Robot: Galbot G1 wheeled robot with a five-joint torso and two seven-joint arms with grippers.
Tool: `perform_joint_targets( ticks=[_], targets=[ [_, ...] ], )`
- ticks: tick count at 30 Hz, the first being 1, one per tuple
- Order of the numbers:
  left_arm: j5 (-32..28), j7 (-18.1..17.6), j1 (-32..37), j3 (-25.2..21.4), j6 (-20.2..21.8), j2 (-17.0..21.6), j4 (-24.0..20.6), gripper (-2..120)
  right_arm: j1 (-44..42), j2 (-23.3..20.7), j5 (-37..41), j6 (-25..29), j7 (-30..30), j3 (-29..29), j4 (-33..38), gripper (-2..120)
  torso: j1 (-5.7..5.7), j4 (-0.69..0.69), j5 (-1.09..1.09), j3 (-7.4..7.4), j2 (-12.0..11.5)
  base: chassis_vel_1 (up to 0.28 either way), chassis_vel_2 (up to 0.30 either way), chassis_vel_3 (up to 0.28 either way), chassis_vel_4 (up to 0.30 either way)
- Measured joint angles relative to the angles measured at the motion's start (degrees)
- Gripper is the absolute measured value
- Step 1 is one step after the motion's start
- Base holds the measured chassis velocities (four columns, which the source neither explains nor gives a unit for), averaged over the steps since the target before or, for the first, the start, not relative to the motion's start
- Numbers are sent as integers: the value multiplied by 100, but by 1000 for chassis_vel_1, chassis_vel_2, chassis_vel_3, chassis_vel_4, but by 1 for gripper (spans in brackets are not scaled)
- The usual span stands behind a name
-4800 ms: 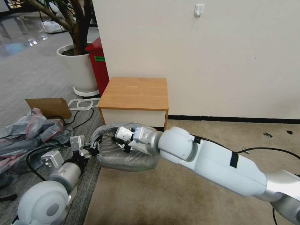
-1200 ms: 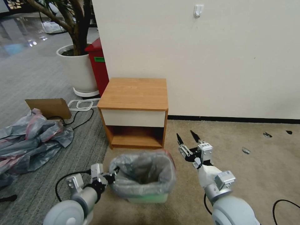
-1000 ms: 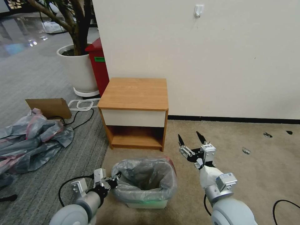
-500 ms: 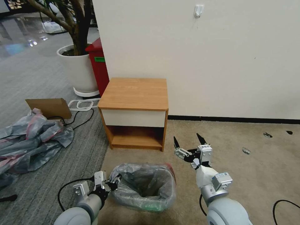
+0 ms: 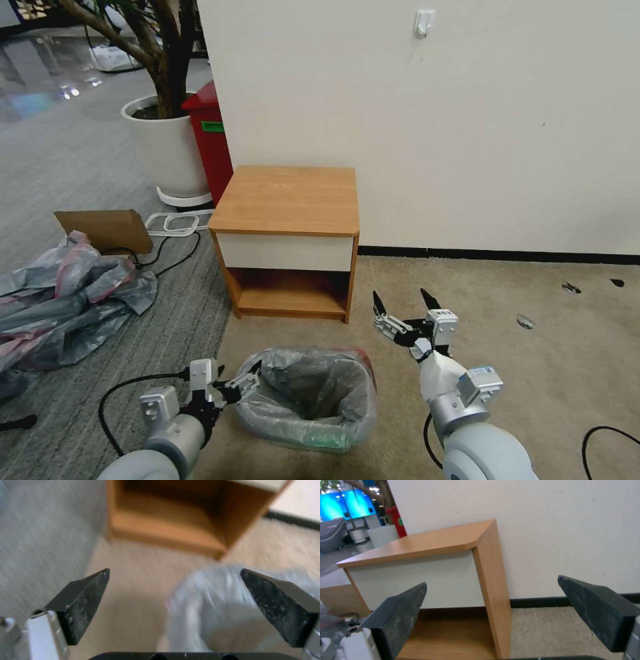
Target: Pick up the garbage bag from the table and place it over the trash can.
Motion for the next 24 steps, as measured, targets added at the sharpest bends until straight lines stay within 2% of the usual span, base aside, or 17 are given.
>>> perform_joint_targets(
  ticks=[1, 2, 3, 4, 7, 8, 11, 12, 13, 16, 24],
  targets=[
    [311, 110, 83, -97, -255, -16, -21, 99, -78, 22, -7, 32, -2, 52, 17, 100, 0, 0, 0, 0, 0, 0, 0, 0, 0],
    [934, 342, 216, -269, -709, -88, -29, 100, -210, 78, -20, 69, -8, 152, 38, 100, 0, 0, -1, 0, 0, 0, 0, 0, 0],
    [934, 342, 216, -269, -709, -88, -29, 100, -210, 78, -20, 69, -8, 152, 38, 100, 0, 0, -1, 0, 0, 0, 0, 0, 0],
    [1438, 547, 345, -415, -1097, -153, -30, 100, -329, 145, -31, 97, -8, 248, 59, 100, 0, 0, 0, 0, 0, 0, 0, 0, 0],
    [2176, 911, 723, -848, -1805, -417, -148, 100, -690, 296, -79, 257, -19, 458, 107, 100, 0, 0, 0, 0, 0, 0, 0, 0, 0],
    [2176, 911, 723, -848, -1805, -417, -148, 100, -690, 296, -79, 257, -19, 458, 107, 100, 0, 0, 0, 0, 0, 0, 0, 0, 0],
    [2633, 1224, 1064, -1209, -2291, -742, -206, 100, -988, 417, -245, 460, -34, 589, 107, 100, 0, 0, 0, 0, 0, 0, 0, 0, 0],
    [2633, 1224, 1064, -1209, -2291, -742, -206, 100, -988, 417, -245, 460, -34, 589, 107, 100, 0, 0, 0, 0, 0, 0, 0, 0, 0],
    [2814, 1485, 1241, -1392, -2520, -905, -206, 100, -1120, 503, -304, 528, -40, 614, 109, 100, 0, 1, 1, 0, 0, 0, 0, 0, 0],
    [2880, 1638, 1338, -1484, -2624, -994, -206, 100, -1227, 628, -416, 551, -45, 612, 139, 100, 0, 1, -1, 0, 0, 0, 0, 0, 0],
    [2869, 1645, 1334, -1483, -2620, -994, -200, 100, -1228, 638, -436, 551, -47, 603, 145, 100, 0, 0, 0, 0, 0, 0, 0, 0, 0]
  ],
)
